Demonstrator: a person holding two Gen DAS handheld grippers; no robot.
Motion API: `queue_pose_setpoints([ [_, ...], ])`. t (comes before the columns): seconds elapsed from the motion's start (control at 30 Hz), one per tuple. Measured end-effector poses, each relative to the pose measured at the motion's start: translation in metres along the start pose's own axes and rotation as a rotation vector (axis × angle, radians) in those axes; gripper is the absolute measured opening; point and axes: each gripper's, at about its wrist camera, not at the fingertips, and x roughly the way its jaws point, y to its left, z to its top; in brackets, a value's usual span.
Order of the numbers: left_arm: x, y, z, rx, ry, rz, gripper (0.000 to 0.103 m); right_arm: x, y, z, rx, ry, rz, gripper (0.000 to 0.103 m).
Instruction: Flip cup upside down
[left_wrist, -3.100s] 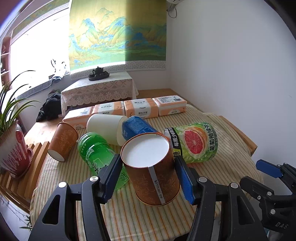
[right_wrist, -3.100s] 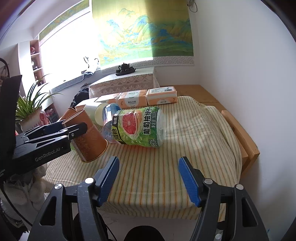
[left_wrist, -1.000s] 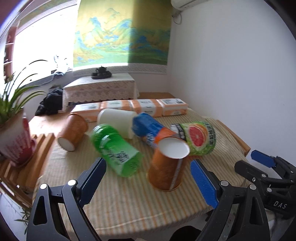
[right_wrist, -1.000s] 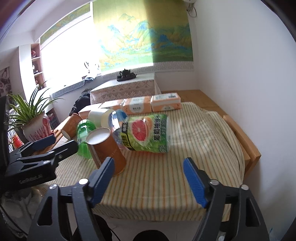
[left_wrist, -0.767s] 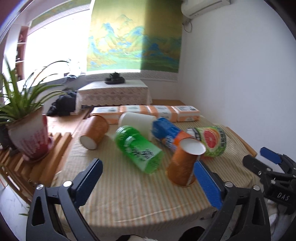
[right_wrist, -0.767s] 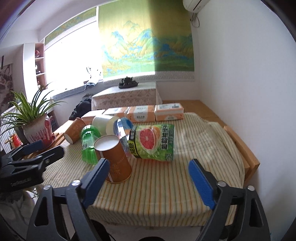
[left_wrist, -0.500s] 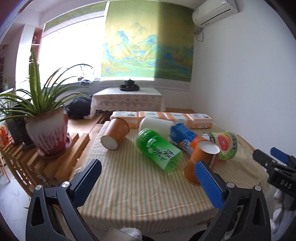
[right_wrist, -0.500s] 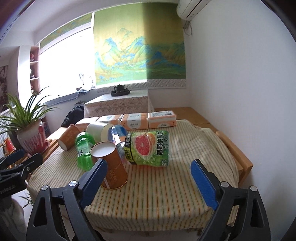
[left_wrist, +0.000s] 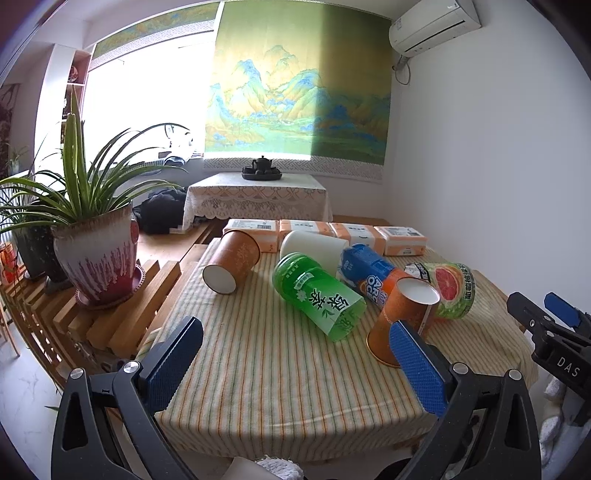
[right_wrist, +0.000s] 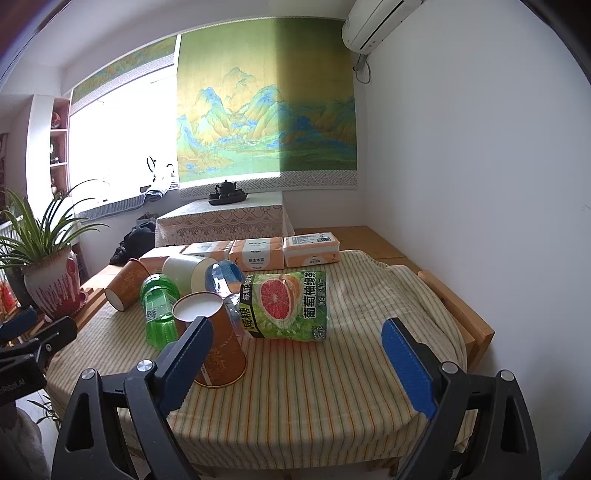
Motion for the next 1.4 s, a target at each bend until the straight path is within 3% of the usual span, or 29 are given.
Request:
queue_pose_setpoints([
  [1.4,0.0084,-0.0091,0.0008,0.028,0.011,0.003,0.102,0.0017,0.0029,0.0006,-0.008,0.001,0.011,0.09],
])
